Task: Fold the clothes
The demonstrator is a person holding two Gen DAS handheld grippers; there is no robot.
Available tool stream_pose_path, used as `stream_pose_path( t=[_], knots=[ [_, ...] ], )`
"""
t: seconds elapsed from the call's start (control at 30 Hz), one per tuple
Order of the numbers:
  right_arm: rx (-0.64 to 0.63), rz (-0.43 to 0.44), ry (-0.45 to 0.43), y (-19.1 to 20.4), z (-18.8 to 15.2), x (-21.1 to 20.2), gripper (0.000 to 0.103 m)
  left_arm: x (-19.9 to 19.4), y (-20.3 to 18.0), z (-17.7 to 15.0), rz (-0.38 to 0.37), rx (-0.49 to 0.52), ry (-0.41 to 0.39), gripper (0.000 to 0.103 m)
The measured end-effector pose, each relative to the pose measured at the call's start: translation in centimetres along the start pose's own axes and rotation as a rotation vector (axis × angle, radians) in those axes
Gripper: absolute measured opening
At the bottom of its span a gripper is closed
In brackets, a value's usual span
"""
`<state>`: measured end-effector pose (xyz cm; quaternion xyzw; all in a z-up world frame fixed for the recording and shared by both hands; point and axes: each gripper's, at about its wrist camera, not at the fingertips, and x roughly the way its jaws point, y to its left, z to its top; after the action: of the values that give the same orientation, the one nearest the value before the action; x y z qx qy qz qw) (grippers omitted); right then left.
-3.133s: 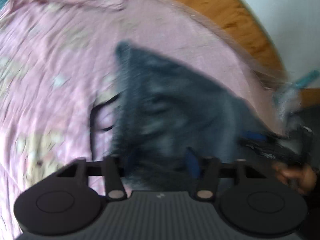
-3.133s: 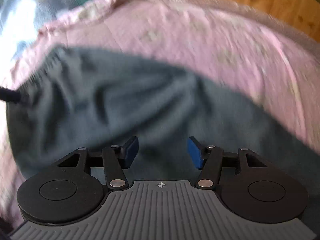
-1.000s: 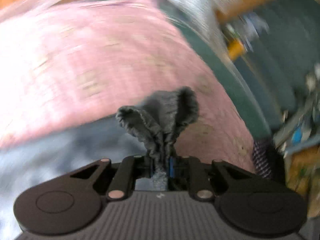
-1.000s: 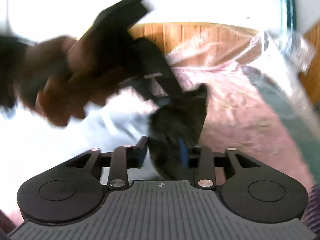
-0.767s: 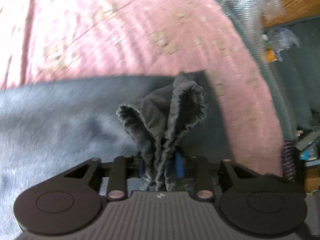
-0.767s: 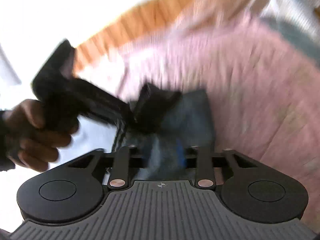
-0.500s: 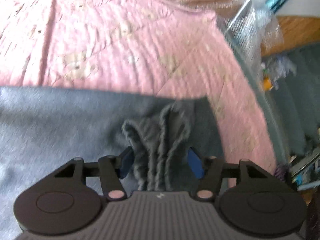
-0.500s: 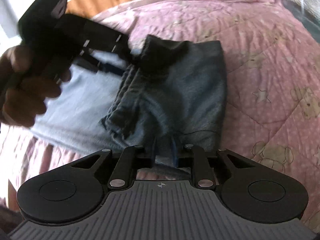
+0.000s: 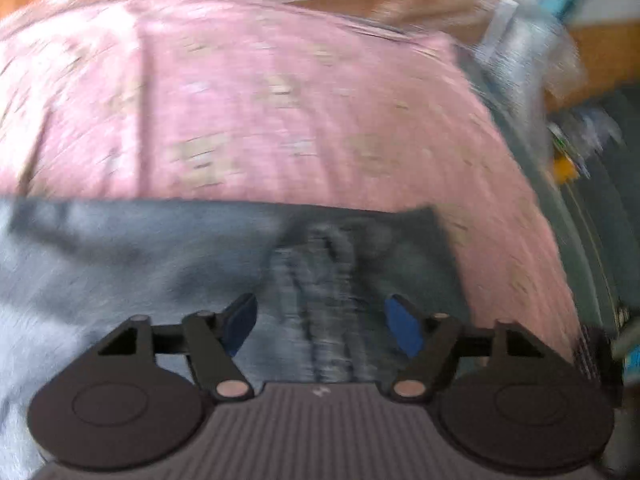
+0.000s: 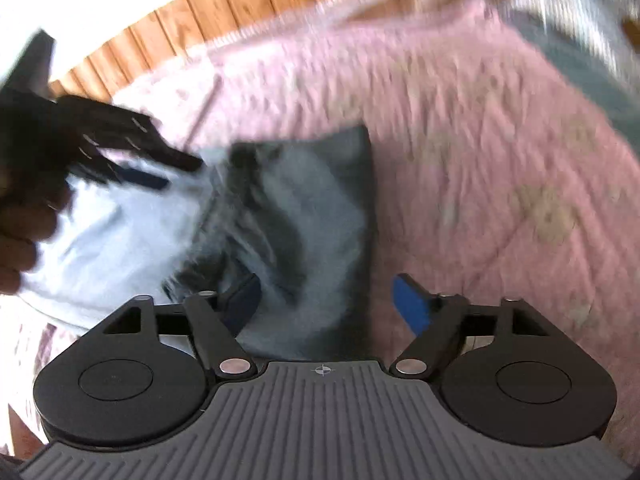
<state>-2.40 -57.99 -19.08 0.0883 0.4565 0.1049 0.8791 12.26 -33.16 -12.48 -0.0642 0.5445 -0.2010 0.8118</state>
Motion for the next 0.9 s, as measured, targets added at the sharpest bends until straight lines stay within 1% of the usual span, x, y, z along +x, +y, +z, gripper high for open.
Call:
stream_pose_path(
  t=[0.03,0.07,0.1,0.17,0.2,0.23,0.27,0.3,0.33,0.37,0.43,0.47,0.5,0.53,0.57,0.6,0.63,0.67,0.7,0.73,0.77,0.8,0.83,0.87,0.9],
  knots=[
    [-0.001,-0.004,0.028,0.1,-0.1,0.6,0.024,0.1,-1.4,0.4,-0.022,0.042,0.008,0.079],
    [-0.032,-0.015,0.027,0.8,-0.1,0.6,0.014,0.2,-2.8,0.9,-0.044,0.085,0.015,0.082],
    [-0.08,-0.029,-0.005,1.8,0.0,0.0,0.008,0.4,-4.2,1.3,-0.072,0.122,0.024,0.087],
    [-0.215,-0.061,-0.076,4.7,0.5,-1.5,0.008,1.2,-6.6,2.0,-0.131,0.19,0.046,0.093],
    [-0.281,-0.071,-0.11,6.2,0.7,-2.1,0.007,1.2,-6.1,1.9,-0.138,0.188,0.052,0.093],
    [-0.325,-0.066,-0.138,7.5,0.8,-2.5,0.007,0.8,-4.6,1.6,-0.136,0.16,0.051,0.093],
    [-0.369,-0.061,-0.165,8.8,0.8,-2.9,0.007,0.4,-3.0,1.3,-0.134,0.131,0.05,0.074],
    [-0.412,-0.055,-0.193,10.1,0.9,-3.3,0.007,0.0,-1.4,1.0,-0.132,0.103,0.049,0.023],
    [-0.456,-0.05,-0.221,11.4,1.0,-3.7,0.007,-0.5,0.1,0.7,-0.13,0.074,0.047,0.004],
    [-0.485,-0.038,-0.24,12.4,1.0,-3.8,0.007,-0.9,1.7,0.4,-0.128,0.046,0.046,0.006],
    [-0.475,0.014,-0.247,13.0,1.1,-3.4,0.018,-1.7,4.8,-0.2,-0.124,-0.011,0.044,0.006],
    [-0.447,0.045,-0.259,12.9,1.3,-3.6,0.035,-2.1,6.4,-0.5,-0.122,-0.04,0.043,0.006],
    [-0.402,0.07,-0.282,12.7,1.6,-4.0,0.048,-2.6,8.0,-0.8,-0.119,-0.068,0.042,0.007],
    [-0.351,0.102,-0.3,12.4,2.0,-4.3,0.05,-3.0,9.5,-1.1,-0.117,-0.097,0.041,0.007],
    [-0.301,0.133,-0.302,12.1,2.5,-4.3,0.049,-3.4,11.1,-1.4,-0.115,-0.125,0.04,0.007],
    [-0.253,0.158,-0.281,12.0,3.1,-3.5,0.049,-3.8,12.7,-1.7,-0.113,-0.154,0.039,0.007],
    [-0.217,0.175,-0.24,12.0,3.7,-2.3,0.049,-3.6,14.1,-2.0,-0.118,-0.185,0.038,0.007],
    [-0.187,0.194,-0.197,12.1,4.2,-0.9,0.038,-3.1,15.3,-2.4,-0.123,-0.209,0.041,0.009],
    [-0.168,0.215,-0.149,12.4,4.3,0.9,0.026,-2.5,16.2,-2.7,-0.119,-0.225,0.044,0.013],
    [-0.153,0.231,-0.099,12.7,4.3,2.6,0.022,-2.2,16.8,-3.0,-0.119,-0.236,0.046,0.017],
    [-0.155,0.238,-0.042,13.3,4.1,4.3,0.021,-1.9,17.2,-3.3,-0.123,-0.243,0.049,0.026],
    [-0.167,0.244,0.019,14.0,3.7,5.9,0.021,-1.8,17.5,-3.6,-0.123,-0.248,0.049,0.04],
    [-0.187,0.247,0.066,14.6,3.3,7.1,0.021,-2.1,17.7,-4.2,-0.11,-0.252,0.044,0.049],
    [-0.22,0.244,0.083,15.3,2.7,7.4,0.021,-2.6,17.9,-4.8,-0.084,-0.254,0.032,0.064],
    [-0.258,0.237,0.091,16.1,2.3,7.4,0.021,-3.1,18.2,-5.3,-0.068,-0.261,0.014,0.066]
  ],
)
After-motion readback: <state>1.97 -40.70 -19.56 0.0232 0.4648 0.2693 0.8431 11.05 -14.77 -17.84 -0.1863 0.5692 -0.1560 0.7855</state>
